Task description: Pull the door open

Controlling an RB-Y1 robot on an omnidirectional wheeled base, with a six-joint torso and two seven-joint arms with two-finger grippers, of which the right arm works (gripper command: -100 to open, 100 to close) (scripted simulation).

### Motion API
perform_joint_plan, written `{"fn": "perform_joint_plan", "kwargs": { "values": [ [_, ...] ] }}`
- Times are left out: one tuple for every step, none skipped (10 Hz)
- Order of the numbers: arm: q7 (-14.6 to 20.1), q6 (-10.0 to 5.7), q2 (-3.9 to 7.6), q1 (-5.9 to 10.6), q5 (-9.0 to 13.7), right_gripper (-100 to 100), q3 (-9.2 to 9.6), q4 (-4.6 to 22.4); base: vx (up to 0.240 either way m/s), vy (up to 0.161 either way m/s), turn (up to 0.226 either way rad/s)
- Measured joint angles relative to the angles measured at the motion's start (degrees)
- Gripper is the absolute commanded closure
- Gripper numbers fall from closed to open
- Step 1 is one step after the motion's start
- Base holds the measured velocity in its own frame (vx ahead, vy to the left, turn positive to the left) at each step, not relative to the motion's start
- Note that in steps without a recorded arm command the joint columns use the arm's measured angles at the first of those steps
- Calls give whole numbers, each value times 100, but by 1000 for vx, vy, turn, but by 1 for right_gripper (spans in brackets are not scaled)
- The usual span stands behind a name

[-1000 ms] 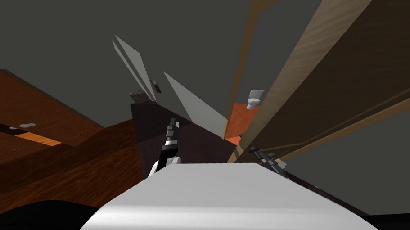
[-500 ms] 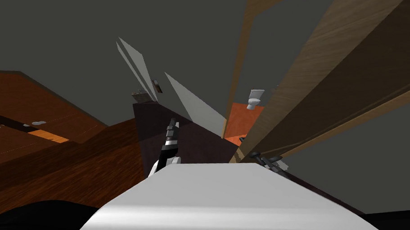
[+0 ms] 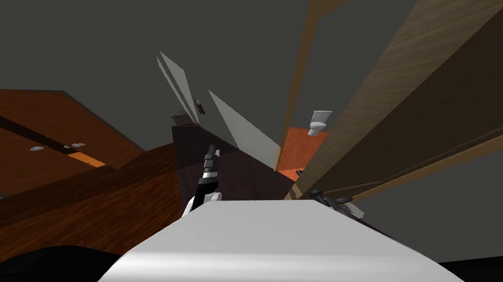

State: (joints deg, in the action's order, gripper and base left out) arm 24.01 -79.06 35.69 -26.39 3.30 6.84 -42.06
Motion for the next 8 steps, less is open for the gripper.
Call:
{"fn": "perform_joint_plan", "kwargs": {
  "values": [
    [-30, -51, -34, -71, 28, 100, -30, 17, 66, 14, 224],
    [-54, -150, -62, -89, 50, 100, -54, 112, 44, 4, 243],
    [-75, -255, -94, -121, 84, 100, -88, 210, 27, -11, 213],
    [-92, -371, -125, -157, 112, 100, -114, 315, 4, -19, 229],
    [-116, -388, -141, -311, 148, 100, -150, 215, -17, -22, 207],
    [-132, -549, -186, -266, 159, 100, -158, 451, -32, -25, 206],
    [-156, -593, -210, -377, 188, 100, -184, 409, -47, -41, 239],
    [-185, -788, -271, -319, 194, 100, -189, 691, -28, -19, 73]
  ]
}}
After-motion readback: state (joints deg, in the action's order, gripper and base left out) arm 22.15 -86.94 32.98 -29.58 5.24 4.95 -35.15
